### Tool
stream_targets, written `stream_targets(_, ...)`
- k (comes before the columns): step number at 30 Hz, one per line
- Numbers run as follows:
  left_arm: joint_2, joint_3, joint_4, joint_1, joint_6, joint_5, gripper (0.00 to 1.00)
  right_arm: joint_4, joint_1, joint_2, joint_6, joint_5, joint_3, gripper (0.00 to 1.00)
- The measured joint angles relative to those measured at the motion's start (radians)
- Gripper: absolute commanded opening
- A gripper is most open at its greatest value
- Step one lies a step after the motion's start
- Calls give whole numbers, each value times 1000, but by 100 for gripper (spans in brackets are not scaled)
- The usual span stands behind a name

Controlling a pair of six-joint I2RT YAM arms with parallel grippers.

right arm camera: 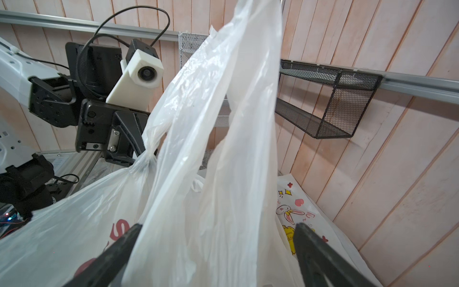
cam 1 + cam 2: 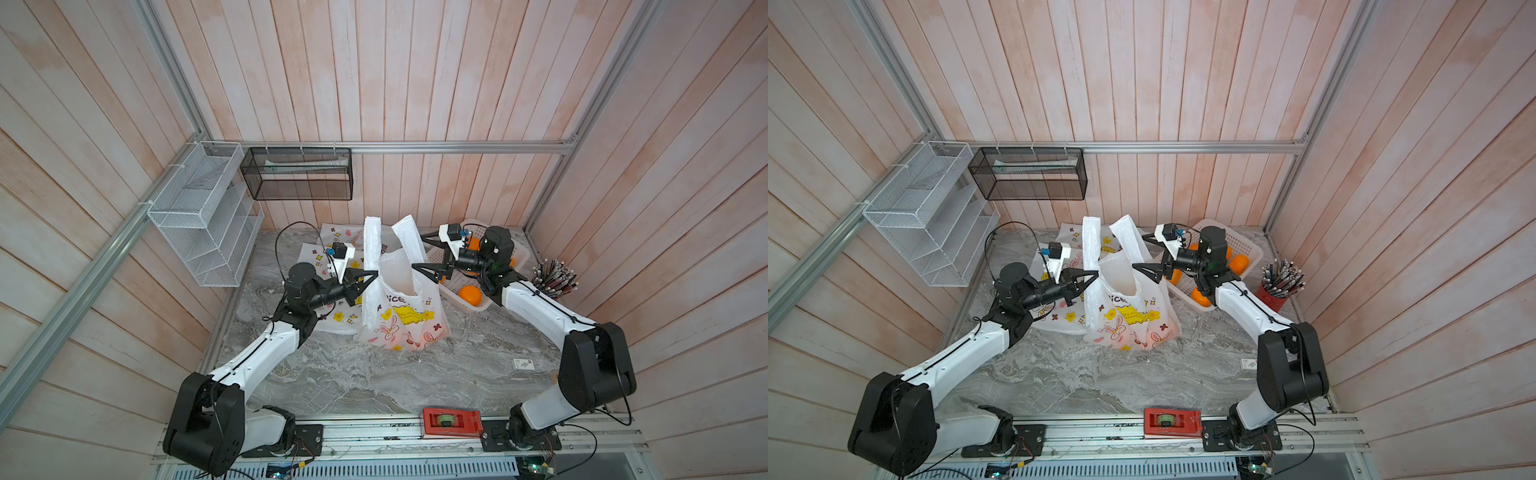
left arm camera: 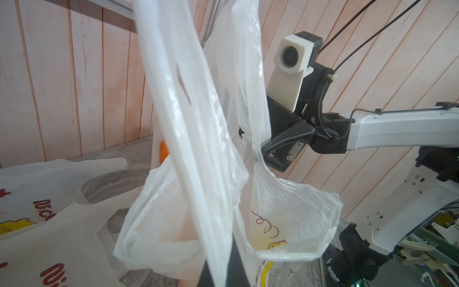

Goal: Place the oranges into plastic bags & tie knots
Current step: Tie the plastic bag at the center of the board.

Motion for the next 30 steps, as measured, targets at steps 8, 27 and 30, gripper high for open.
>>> stream_targets(8,0,4,0,24,0,-1,0,-23,19,29,3,-5,35,17)
stream_targets(27,-124,5,-256,49,195,-117,0,-183,2,-470,-77,275,-264,0)
stream_targets(30,-134,5,-259,49,198,-146,0,-204,-15,-526,-64,348,-303,0)
